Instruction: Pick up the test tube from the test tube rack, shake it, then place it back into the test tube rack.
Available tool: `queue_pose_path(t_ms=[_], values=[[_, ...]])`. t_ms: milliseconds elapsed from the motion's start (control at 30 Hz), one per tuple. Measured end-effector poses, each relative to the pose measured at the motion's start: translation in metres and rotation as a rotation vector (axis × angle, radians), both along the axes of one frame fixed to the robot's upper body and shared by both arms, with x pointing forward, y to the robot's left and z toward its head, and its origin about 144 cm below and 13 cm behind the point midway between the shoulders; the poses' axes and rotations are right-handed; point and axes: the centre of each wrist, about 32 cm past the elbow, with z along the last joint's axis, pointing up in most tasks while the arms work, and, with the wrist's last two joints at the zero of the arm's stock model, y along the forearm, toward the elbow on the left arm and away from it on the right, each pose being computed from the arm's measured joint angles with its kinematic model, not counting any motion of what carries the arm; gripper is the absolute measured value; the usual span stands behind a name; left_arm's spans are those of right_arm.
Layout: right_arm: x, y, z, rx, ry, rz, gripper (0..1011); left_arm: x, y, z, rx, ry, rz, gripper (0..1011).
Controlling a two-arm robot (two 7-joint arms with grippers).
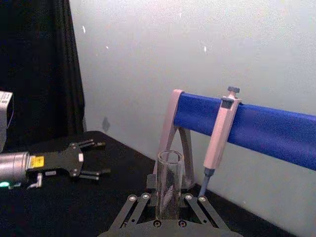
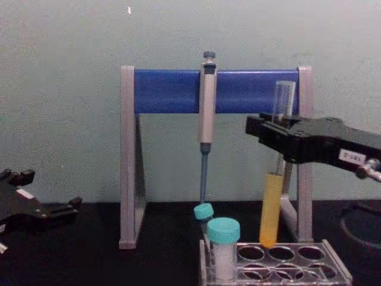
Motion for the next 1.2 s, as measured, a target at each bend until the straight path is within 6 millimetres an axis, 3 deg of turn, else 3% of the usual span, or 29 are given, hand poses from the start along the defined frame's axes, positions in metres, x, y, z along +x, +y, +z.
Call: queue_pose_path(t_ms=[433,1200], values=[[0.029,0.003,0.001,-0.001,-0.014,-0.059,233,0.000,0.000,0.000,0.000,0.000,0.000,1001],[0.022,-0.013,0.004,-0.012,-0.022,-0.108,233,0.000,0.000,0.000,0.000,0.000,0.000,1001]])
